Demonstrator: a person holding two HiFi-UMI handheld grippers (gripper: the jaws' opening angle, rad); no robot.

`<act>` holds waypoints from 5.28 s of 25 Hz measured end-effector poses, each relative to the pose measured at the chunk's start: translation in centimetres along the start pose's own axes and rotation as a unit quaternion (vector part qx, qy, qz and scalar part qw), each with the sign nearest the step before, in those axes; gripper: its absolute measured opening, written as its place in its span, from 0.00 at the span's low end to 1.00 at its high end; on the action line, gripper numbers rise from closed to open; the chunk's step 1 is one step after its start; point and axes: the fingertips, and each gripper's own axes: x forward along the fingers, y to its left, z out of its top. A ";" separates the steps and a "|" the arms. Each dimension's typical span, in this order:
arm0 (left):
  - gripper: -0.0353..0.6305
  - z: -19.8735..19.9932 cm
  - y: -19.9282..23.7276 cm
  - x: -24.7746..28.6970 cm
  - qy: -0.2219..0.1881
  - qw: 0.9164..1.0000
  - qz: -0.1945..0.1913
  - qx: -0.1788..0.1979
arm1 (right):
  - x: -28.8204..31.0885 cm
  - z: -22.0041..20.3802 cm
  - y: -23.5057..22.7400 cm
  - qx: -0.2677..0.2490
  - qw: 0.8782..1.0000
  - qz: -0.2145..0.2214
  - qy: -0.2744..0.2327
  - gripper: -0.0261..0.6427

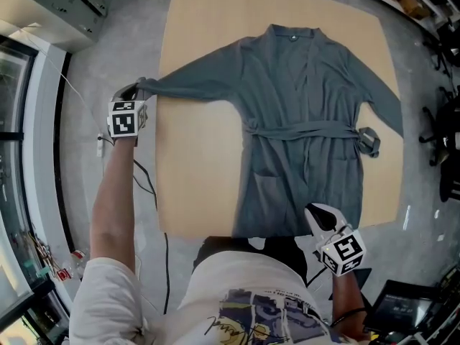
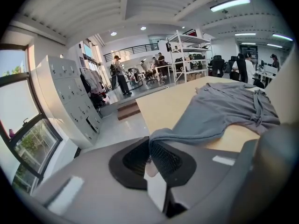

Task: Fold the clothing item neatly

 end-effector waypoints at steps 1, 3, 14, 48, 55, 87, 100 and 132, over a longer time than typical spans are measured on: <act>0.08 0.9 -0.3 -0.4 -0.006 1.000 0.003 -0.002 | -0.4 -0.2 -0.3 0.001 1.000 0.002 -0.004 0.06; 0.08 2.7 -1.3 -1.3 -0.018 1.000 0.008 -0.007 | -1.2 -0.6 -1.2 0.000 1.000 0.006 -0.009 0.06; 0.08 11.3 -10.0 -4.0 -0.065 0.998 0.017 -0.002 | -5.2 -3.3 -6.8 -0.011 0.999 0.014 -0.034 0.06; 0.08 26.2 -48.7 3.9 -0.076 0.991 -0.108 0.035 | -14.9 -10.3 -22.5 0.083 0.994 -0.012 -0.064 0.06; 0.08 24.0 -52.6 6.4 -0.037 0.991 -0.114 0.063 | -15.5 -11.8 -24.1 0.100 0.993 -0.018 -0.063 0.06; 0.32 19.9 -53.3 6.6 0.085 0.970 -0.044 0.224 | -15.7 -12.4 -25.8 0.097 0.992 -0.017 -0.078 0.06; 0.33 19.8 -50.6 0.7 0.040 0.980 -0.066 0.181 | -15.7 -10.8 -25.5 0.066 0.993 -0.041 -0.085 0.06; 0.06 8.5 -48.1 -34.8 -0.178 0.901 -0.395 -0.032 | -16.8 -3.9 -20.8 0.036 0.981 -0.144 -0.128 0.06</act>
